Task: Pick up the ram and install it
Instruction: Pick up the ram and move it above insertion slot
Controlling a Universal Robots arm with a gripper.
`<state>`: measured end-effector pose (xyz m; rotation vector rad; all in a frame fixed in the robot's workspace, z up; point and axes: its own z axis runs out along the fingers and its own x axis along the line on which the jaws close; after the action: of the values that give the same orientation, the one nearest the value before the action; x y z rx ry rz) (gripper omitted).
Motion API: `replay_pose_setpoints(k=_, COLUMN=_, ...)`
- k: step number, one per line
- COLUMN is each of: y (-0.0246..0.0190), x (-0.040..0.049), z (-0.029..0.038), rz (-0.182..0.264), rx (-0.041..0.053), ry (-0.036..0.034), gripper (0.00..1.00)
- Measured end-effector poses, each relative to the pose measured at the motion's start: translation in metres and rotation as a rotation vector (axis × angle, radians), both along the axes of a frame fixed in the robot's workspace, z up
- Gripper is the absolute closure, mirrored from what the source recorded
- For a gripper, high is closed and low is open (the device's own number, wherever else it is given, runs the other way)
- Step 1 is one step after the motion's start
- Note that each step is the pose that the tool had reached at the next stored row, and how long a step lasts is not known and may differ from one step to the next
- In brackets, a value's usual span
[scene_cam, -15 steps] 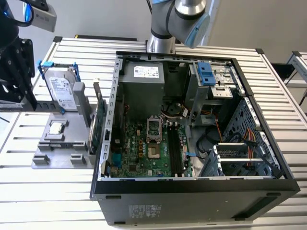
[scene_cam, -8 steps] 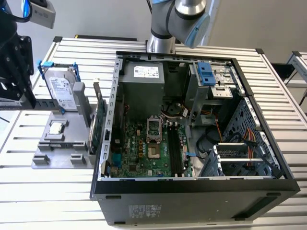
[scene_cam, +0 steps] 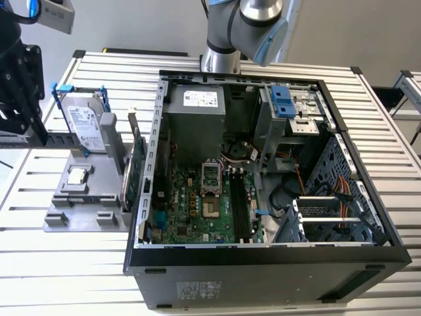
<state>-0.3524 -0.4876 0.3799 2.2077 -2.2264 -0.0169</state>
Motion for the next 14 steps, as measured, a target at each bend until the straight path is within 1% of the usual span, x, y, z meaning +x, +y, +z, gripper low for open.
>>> replay_pose_setpoints(k=5, y=0.0000, x=0.0000, z=0.0024, rz=0.000, rx=0.0000, ry=0.0000, gripper=1.00)
replay_pose_setpoints(k=14, y=0.0000, x=0.0002, z=0.0027, rz=0.000, rx=-0.0001, ry=-0.0001, gripper=1.00)
